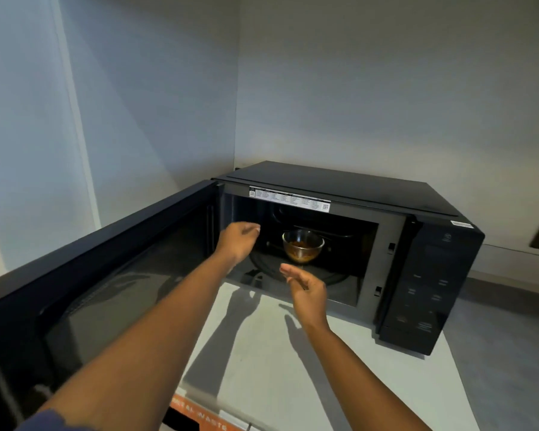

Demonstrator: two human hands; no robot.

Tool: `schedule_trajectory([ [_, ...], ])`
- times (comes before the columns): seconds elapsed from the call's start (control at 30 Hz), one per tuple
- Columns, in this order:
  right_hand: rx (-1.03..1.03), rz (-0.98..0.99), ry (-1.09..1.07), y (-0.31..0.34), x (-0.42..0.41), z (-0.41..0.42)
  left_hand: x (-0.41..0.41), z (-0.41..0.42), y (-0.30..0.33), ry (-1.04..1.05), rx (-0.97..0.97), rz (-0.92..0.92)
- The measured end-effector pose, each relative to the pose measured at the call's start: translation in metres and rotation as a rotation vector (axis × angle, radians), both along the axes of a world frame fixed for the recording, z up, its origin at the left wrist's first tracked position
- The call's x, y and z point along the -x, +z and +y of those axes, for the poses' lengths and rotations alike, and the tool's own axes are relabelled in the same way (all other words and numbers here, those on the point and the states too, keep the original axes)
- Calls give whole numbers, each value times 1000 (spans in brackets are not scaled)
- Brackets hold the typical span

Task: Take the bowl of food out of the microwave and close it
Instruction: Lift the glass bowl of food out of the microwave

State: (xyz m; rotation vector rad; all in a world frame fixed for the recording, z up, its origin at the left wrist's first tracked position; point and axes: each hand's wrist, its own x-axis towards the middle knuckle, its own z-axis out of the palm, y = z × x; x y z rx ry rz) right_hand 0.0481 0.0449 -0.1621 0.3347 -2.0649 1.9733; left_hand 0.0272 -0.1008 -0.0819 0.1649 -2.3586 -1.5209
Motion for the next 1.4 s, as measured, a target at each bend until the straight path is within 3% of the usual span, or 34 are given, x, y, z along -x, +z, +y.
schedule_trajectory([
  [0.13,110,-86,-145,-13,25,18,32,7,-33,58,-288,-21],
  [0.3,192,-133,-323,-26,66,33,75,13,-61,63,-504,-41],
  [0.5,172,-192,-447,-33,115,37,125,14,-80,-13,-564,-52],
  [0.87,134,-361,-469,-21,202,29,194,35,-100,-127,-574,-157],
  [1.13,-19,-381,-477,-25,215,18,199,50,-111,-183,-644,-219],
  [1.4,-138,-395,-583,-20,205,21,185,56,-107,-220,-661,-149],
])
